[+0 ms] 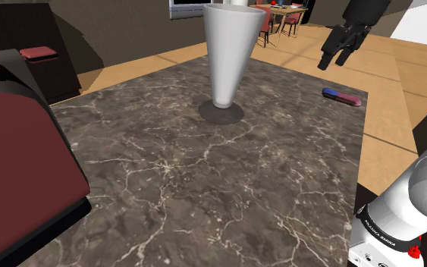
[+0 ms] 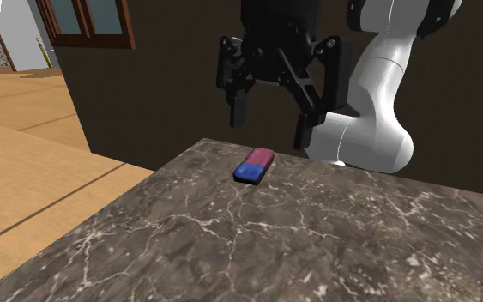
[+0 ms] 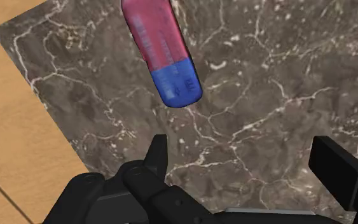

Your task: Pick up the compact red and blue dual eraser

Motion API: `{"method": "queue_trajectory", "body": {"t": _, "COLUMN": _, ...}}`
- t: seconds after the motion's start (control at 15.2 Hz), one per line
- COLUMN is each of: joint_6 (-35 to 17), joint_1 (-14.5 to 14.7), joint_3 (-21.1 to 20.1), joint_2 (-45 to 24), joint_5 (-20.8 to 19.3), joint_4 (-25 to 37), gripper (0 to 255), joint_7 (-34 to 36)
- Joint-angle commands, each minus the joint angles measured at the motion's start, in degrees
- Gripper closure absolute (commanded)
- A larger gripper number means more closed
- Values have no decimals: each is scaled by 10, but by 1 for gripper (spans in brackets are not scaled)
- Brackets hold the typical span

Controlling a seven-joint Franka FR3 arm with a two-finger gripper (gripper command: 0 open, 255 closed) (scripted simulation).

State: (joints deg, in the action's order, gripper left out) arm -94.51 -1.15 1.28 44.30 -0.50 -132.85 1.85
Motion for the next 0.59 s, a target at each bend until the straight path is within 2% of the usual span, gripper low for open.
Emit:
{"method": "queue_trajectory", "body": {"t": 0.0, "joint_6": 0, "joint_1": 0, "joint_3": 0, "joint_2": 0, "joint_5": 0, "joint_4": 0, "gripper": 0, "joint_7": 0}}
{"method": "queue_trajectory", "body": {"t": 0.4, "joint_6": 11, "joint_1": 35, "joint_3": 103, "joint_2": 78, "joint_5": -53, "joint_4": -87, "gripper": 0, "joint_7": -221}}
{"method": "queue_trajectory", "body": {"t": 0.53, "joint_6": 5, "joint_1": 36, "joint_3": 109, "joint_2": 82, "joint_5": -57, "joint_4": -99, "gripper": 0, "joint_7": -230}}
